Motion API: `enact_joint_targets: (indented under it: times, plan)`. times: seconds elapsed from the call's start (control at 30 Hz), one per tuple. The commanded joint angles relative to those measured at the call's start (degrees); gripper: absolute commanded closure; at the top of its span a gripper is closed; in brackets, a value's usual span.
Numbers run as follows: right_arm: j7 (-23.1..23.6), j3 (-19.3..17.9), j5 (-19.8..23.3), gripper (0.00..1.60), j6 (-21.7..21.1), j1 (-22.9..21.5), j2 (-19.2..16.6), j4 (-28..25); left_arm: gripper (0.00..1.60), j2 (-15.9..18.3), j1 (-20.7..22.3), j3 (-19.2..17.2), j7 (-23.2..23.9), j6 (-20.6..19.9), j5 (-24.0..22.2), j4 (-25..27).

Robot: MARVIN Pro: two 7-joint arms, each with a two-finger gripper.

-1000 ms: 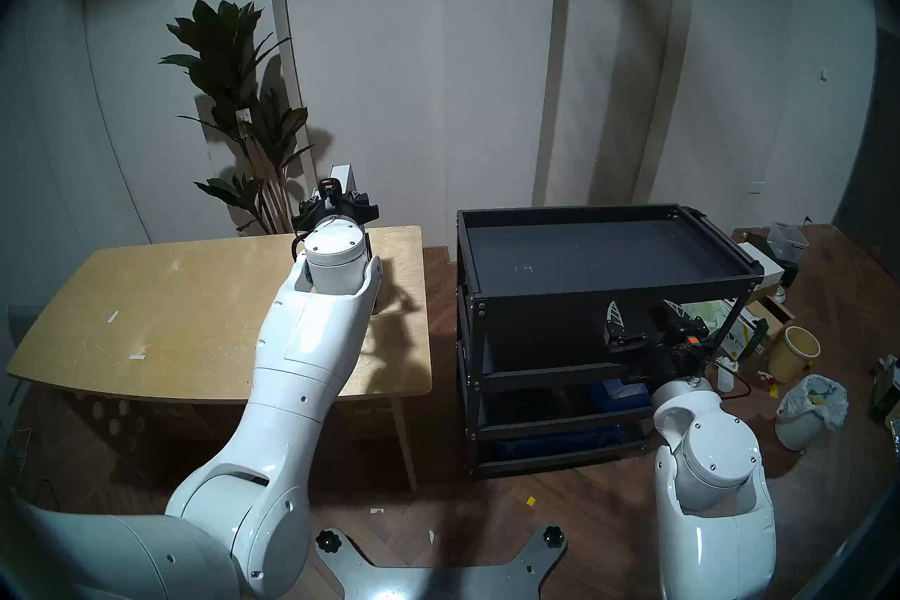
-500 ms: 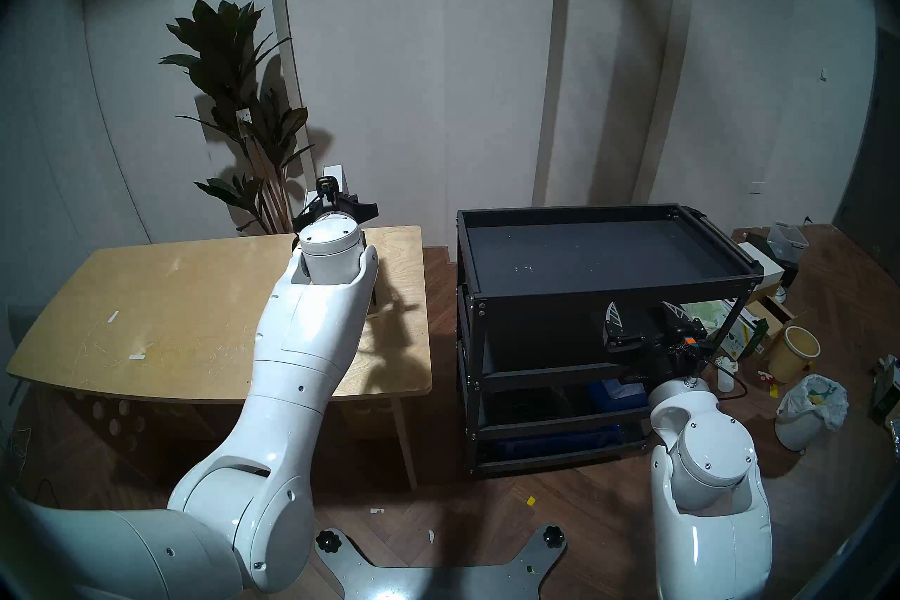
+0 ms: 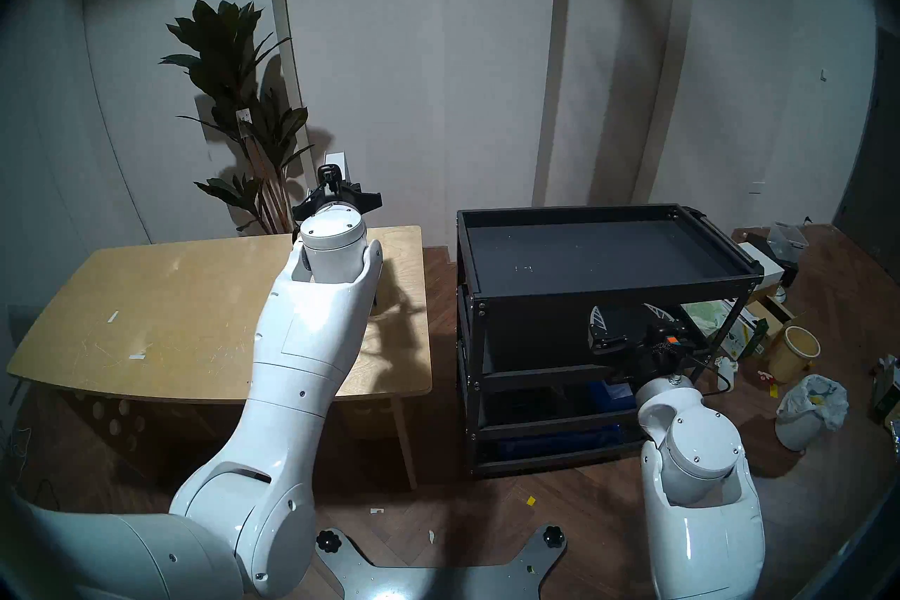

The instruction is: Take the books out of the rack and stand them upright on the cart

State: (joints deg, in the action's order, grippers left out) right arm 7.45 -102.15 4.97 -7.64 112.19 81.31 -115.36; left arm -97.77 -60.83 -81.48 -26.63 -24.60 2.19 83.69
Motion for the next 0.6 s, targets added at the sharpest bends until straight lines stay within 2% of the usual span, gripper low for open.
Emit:
enact_joint_targets:
  times: [0.0, 0.1, 0.13, 0.17, 0.23, 0.57]
  plan:
    - [4.1, 4.7, -3.6, 0.0, 2.2, -1.5, -4.3, -0.6, 1.6, -0.4, 2.1, 0.9, -2.0, -0.4, 1.8, 6.6]
    - [5.6, 6.5, -4.2, 0.0, 2.5, -2.7, -4.7, 0.1, 1.6, -0.7, 2.3, 1.3, -2.8, -1.5, 2.2, 9.4]
    - [5.9, 7.0, -4.4, 0.0, 2.6, -3.3, -4.7, 0.4, 1.6, -0.6, 3.3, 1.6, -3.3, -0.9, 2.8, 8.5]
    - [6.2, 7.5, -4.3, 0.0, 2.6, -4.0, -4.6, 0.8, 1.6, -0.9, 2.6, 2.0, -3.1, -1.5, 2.6, 10.7]
    - [6.7, 8.7, -4.7, 0.0, 2.7, -5.4, -4.5, 1.4, 1.6, -1.4, 3.4, 2.6, -3.5, -1.7, 2.8, 10.7]
    - [8.5, 15.4, -6.2, 0.0, 4.7, -11.8, -3.3, 3.3, 1.6, -3.7, 2.3, 6.7, -4.6, -8.2, 3.1, 19.0]
